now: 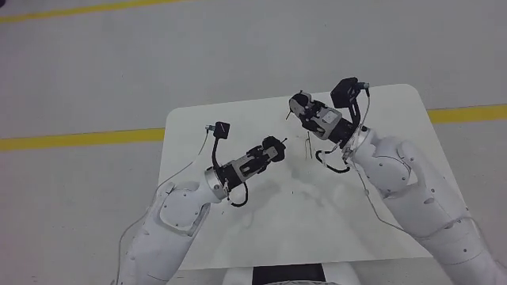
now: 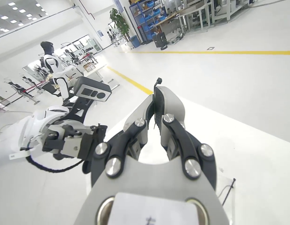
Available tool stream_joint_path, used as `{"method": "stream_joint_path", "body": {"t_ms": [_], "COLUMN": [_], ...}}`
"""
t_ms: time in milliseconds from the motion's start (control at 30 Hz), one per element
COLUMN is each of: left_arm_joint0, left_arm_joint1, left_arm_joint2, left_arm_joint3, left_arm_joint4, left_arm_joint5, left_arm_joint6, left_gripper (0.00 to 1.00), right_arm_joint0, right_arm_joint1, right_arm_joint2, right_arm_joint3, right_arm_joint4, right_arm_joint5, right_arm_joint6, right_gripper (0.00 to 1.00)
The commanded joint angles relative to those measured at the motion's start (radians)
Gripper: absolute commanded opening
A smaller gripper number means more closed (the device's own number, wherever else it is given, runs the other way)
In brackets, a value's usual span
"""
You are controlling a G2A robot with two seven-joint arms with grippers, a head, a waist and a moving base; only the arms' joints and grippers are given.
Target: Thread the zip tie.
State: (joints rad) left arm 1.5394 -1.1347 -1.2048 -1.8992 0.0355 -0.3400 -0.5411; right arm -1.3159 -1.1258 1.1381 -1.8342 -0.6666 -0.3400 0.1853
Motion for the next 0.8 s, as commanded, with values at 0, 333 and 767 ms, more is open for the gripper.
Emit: {"method": "stream_joint_path", "body": {"t_ms": [0,333,767], "left_arm_joint0": [0.000,0.000,0.000], "left_arm_joint1": [0.000,0.000,0.000], "left_arm_joint2": [0.000,0.000,0.000], "left_arm_joint3": [0.000,0.000,0.000], "left_arm_joint4": [0.000,0.000,0.000], "left_arm_joint5": [0.000,0.000,0.000], "left_arm_joint6": [0.000,0.000,0.000], "left_gripper": [0.00,0.00,0.00], "right_arm_joint0": [-0.024,-0.156,-0.165], "right_arm_joint1": [0.000,0.018,0.032], "right_arm_joint2": [0.008,-0.005,-0.039], "right_arm_joint3": [-0.016,-0.092,-0.064], "right_arm_joint4": [-0.031,-0.109,-0.133], "right_arm_joint5": [0.000,0.000,0.000], "right_arm_joint6": [-0.092,-0.313,-0.335], "right_gripper": [0.00,0.00,0.00]}}
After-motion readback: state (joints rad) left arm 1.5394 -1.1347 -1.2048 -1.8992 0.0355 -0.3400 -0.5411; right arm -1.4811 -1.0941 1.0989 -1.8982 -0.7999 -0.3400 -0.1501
